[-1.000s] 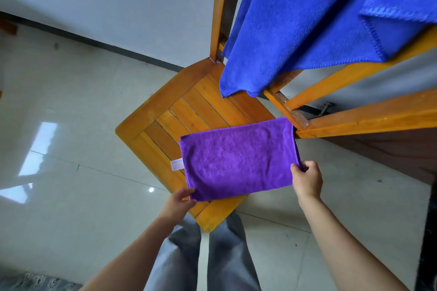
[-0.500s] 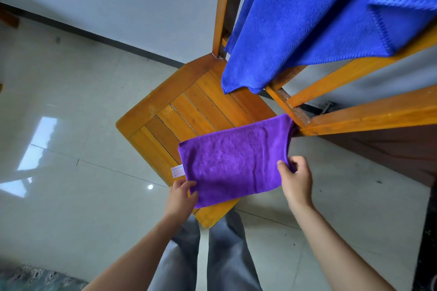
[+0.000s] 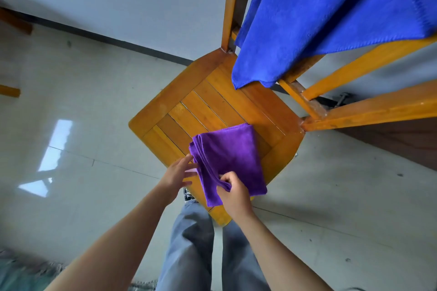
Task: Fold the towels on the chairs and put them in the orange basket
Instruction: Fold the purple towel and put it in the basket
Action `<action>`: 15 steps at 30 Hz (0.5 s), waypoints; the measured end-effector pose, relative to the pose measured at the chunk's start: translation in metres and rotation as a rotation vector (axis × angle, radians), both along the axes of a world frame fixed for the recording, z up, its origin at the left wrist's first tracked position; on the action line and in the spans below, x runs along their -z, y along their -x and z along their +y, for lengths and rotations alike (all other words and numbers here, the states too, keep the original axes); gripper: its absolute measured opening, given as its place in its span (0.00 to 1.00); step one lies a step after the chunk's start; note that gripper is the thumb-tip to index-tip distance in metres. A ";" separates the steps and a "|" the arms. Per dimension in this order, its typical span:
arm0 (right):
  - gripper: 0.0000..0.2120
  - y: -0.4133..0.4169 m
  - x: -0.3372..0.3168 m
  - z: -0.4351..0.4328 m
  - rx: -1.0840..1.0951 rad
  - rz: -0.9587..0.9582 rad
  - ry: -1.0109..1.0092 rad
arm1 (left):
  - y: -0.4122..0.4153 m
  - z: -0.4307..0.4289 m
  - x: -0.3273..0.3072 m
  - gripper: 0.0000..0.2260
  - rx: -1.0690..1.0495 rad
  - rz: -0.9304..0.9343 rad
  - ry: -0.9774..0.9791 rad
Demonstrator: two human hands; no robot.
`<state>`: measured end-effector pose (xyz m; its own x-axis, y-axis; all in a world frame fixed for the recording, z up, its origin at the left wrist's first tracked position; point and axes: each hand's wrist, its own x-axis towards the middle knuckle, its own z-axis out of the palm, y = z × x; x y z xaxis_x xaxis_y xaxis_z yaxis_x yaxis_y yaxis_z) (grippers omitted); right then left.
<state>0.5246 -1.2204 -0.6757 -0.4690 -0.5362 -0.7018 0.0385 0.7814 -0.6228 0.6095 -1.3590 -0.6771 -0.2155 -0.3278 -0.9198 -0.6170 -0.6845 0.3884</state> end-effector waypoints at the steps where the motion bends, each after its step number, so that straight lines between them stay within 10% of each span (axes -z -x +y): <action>1: 0.08 -0.001 0.000 0.001 -0.027 0.008 0.006 | 0.002 -0.001 0.000 0.16 0.007 -0.004 0.011; 8: 0.06 0.003 -0.008 0.014 -0.311 0.065 -0.026 | 0.025 0.008 0.002 0.07 -0.023 -0.099 0.234; 15: 0.19 0.003 0.003 0.030 -0.545 0.230 -0.106 | 0.011 0.025 0.007 0.21 0.319 -0.411 0.623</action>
<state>0.5216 -1.1906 -0.6786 -0.2924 -0.6746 -0.6778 -0.5118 0.7091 -0.4850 0.5983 -1.3343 -0.6843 -0.0692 -0.7856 -0.6148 -0.9223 -0.1846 0.3397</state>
